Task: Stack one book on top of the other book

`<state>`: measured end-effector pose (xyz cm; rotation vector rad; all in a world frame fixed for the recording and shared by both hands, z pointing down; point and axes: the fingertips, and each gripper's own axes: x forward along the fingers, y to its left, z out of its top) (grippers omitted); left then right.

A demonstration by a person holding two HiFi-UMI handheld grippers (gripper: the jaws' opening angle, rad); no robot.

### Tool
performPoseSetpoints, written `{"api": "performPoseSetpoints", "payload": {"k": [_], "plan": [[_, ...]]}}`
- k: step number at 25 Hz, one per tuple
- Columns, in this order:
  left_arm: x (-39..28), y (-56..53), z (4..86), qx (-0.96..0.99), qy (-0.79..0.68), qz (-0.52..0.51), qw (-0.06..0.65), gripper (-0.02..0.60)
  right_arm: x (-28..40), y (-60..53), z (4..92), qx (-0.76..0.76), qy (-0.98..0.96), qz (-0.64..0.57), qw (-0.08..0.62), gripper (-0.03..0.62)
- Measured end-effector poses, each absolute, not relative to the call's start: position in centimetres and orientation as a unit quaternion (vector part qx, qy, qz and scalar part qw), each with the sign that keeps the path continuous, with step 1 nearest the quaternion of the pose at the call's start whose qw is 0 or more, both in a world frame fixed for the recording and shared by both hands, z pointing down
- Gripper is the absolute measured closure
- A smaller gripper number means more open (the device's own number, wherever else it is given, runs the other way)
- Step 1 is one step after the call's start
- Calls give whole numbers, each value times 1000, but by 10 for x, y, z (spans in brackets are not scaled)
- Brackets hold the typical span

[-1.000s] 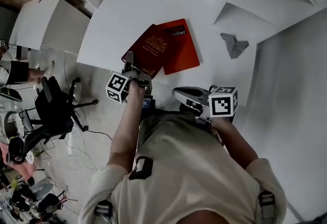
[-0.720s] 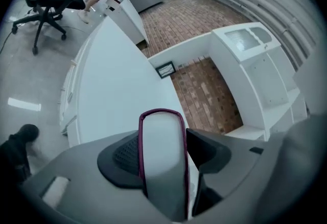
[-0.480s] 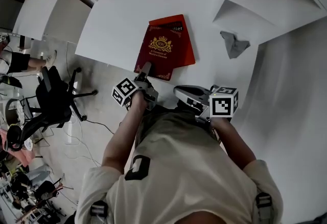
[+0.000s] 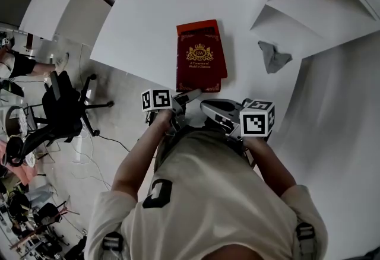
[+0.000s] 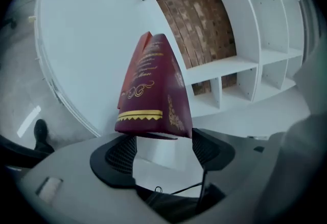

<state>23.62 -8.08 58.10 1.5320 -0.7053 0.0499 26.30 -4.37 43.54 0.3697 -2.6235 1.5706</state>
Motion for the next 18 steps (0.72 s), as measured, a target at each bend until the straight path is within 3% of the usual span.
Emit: {"api": "performPoseSetpoints", "payload": {"k": [6, 18], "plan": [[265, -90, 576, 698, -252, 61, 668, 261, 276, -64, 435, 136, -849, 510, 37, 586], [261, -107, 571, 670, -219, -34, 708, 261, 250, -57, 447, 178, -838, 512, 58, 586]]}}
